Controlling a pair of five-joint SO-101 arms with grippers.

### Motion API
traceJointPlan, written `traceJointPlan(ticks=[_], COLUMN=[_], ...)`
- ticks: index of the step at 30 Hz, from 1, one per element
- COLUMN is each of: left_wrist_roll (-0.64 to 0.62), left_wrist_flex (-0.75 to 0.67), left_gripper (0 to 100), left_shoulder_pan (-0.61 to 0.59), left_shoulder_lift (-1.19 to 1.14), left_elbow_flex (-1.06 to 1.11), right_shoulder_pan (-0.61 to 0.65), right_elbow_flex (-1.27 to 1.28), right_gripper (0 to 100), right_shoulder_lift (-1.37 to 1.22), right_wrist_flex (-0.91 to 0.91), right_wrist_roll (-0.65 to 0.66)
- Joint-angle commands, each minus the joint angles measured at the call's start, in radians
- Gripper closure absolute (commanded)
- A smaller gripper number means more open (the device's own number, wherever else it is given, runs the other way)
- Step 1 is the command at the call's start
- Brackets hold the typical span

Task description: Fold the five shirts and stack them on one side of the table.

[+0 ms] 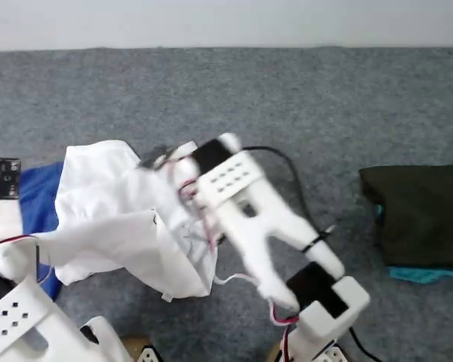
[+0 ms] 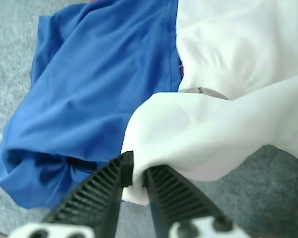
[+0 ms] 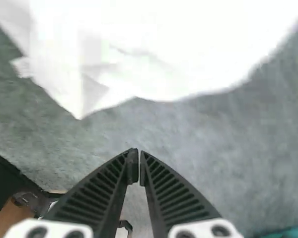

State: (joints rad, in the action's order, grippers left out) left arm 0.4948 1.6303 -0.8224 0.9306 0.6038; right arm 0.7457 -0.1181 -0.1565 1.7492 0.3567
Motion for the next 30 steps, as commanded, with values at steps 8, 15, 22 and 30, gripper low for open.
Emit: traceJointPlan(ticks=[8,15,22,30], left_wrist_roll=[0.014,0.011,0.011,0.011], left_wrist_flex=[-0.106,-0.106,-0.106,-0.106], left_gripper=[99,99,99,99], left_shoulder_pan=[-0.167,-0.167,-0.167,-0.167], left_shoulder_lift=[0.02,0.02,0.02,0.02], left_elbow_flex=[0.093,0.102,0.099,0.096], right_shoulder_pan=[0.22,0.242,0.248,0.315], right_elbow_flex=[-0.061,-0.06,-0.061,-0.058], right_gripper=[98.9,98.6,81.1,82.2], right_shoulder_lift=[-0.076,-0.154,-0.156,-0.199], right_wrist_flex=[-0.058,-0.102,-0.09,-0.107], right_wrist_roll=[-0.012,-0.06,-0.117,-0.118])
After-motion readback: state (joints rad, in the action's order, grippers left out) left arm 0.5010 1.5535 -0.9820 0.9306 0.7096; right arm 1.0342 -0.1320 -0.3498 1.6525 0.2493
